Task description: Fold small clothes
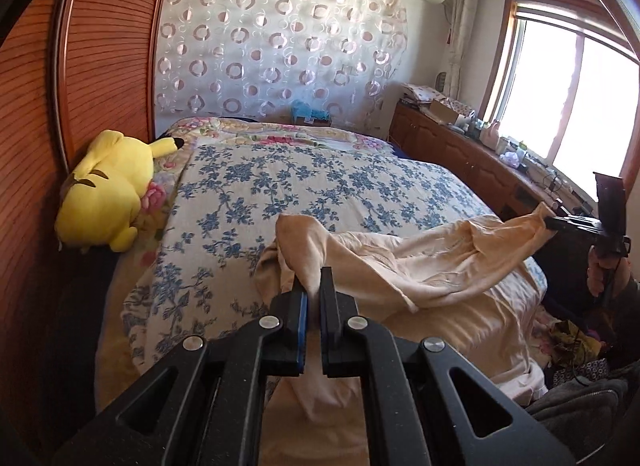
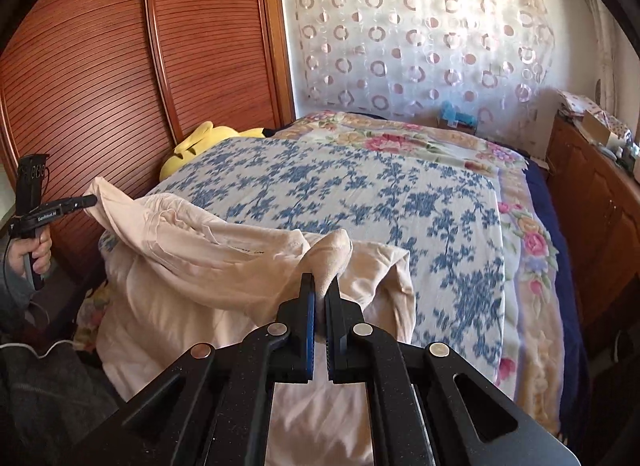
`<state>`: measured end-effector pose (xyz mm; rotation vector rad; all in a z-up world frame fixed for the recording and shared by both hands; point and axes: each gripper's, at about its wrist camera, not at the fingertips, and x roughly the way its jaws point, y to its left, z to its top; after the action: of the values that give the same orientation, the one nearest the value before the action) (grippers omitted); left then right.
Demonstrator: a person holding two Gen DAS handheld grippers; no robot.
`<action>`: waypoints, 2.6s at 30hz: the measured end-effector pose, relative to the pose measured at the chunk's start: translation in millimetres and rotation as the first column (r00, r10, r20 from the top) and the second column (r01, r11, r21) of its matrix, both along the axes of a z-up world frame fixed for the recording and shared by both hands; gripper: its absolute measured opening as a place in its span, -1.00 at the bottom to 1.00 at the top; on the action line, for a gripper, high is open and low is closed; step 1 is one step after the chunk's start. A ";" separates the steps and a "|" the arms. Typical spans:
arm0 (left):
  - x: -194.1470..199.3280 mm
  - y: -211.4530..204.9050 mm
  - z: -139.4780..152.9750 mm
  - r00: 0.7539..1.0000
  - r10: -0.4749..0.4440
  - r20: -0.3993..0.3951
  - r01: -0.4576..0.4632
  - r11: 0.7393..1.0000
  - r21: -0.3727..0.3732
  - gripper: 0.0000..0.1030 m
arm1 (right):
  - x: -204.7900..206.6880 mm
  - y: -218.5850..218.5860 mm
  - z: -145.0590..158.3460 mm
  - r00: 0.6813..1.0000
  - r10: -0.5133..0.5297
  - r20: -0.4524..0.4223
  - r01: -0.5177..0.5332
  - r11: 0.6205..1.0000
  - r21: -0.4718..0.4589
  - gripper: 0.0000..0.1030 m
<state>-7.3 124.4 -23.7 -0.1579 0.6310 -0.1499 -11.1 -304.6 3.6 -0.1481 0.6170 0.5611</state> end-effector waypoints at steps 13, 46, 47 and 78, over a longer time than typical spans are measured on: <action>-3.2 -2.2 -28.2 0.995 0.006 -0.101 0.000 0.998 0.058 -0.79 | -12.9 1.2 -22.9 0.993 -0.037 -0.114 0.030 0.997 -0.065 -0.93; 88.7 -6.1 -22.6 0.996 -0.031 -0.081 0.037 0.996 0.076 0.47 | 52.5 7.9 -30.0 0.987 -0.150 -0.064 0.147 0.988 -0.051 -0.28; 94.1 -5.2 -23.1 0.995 -0.036 -0.089 0.042 0.997 0.069 0.36 | 59.7 9.6 -33.8 0.985 -0.160 -0.067 0.156 0.986 -0.050 -0.28; 125.5 28.3 -52.2 0.980 0.044 -0.195 -0.051 0.998 -0.030 -0.81 | 127.3 14.4 -85.9 0.973 -0.199 -0.119 0.196 0.980 -0.030 -0.16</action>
<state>118.2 152.6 -75.8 -0.2232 0.8186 -0.0997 116.3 -290.2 -82.3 -0.0686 0.7463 0.3737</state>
